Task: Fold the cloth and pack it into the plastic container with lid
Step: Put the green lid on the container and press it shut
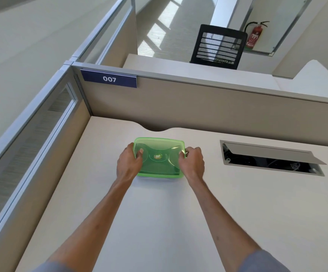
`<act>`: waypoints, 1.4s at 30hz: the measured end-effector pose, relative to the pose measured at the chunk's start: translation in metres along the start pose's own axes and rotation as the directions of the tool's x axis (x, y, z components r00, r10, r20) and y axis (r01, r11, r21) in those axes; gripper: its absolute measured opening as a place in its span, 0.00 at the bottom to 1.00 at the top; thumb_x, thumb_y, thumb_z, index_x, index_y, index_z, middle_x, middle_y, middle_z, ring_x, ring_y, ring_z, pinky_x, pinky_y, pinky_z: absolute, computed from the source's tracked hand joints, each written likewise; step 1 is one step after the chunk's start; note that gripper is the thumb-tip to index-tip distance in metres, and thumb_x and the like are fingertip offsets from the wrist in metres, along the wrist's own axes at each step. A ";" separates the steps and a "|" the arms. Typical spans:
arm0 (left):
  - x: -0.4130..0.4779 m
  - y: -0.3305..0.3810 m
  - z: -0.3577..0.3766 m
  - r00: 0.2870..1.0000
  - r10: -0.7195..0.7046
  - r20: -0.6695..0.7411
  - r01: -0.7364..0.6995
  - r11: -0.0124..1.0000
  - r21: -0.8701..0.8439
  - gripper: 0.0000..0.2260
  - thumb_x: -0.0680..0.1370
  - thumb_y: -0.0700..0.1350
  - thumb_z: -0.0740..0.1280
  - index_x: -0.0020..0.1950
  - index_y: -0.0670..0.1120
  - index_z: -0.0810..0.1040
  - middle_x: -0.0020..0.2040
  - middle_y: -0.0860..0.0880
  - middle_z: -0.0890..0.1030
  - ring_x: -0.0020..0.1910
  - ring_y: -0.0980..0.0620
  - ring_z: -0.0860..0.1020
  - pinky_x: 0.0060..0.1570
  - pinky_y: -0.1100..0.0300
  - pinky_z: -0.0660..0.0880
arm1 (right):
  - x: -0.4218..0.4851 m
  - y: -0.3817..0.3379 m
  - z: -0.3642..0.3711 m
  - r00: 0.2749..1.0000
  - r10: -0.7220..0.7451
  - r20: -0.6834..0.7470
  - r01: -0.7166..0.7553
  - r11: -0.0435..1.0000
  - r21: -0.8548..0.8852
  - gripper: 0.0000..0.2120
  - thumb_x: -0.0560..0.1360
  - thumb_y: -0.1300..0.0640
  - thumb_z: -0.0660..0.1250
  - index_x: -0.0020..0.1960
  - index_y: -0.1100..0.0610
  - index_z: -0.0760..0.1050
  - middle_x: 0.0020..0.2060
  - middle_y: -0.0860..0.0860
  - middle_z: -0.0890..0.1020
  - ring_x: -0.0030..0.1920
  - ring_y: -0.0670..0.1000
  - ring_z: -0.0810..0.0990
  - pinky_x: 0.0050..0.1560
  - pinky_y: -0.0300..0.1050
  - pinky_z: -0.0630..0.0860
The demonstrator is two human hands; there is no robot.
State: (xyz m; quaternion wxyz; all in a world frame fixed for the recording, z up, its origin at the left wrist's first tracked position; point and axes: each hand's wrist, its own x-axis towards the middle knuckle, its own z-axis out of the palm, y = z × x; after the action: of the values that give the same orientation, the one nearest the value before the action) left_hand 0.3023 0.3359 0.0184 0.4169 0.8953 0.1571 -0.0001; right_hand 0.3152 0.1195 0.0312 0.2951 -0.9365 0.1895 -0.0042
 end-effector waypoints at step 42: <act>0.062 -0.004 0.015 0.911 -0.411 0.037 0.387 0.820 -0.421 0.19 0.86 0.56 0.67 0.70 0.45 0.84 0.67 0.41 0.85 0.66 0.36 0.81 0.71 0.42 0.77 | 0.065 -0.004 0.018 0.942 0.300 0.150 -0.336 0.846 0.415 0.16 0.78 0.49 0.76 0.39 0.57 0.77 0.38 0.53 0.82 0.41 0.59 0.78 0.56 0.63 0.86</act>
State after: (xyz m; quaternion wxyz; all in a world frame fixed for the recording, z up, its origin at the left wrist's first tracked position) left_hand 0.3615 0.3450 -0.0024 0.5854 0.7314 0.3486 -0.0288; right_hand 0.3792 0.1094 0.0118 0.5001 -0.8020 0.3242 0.0399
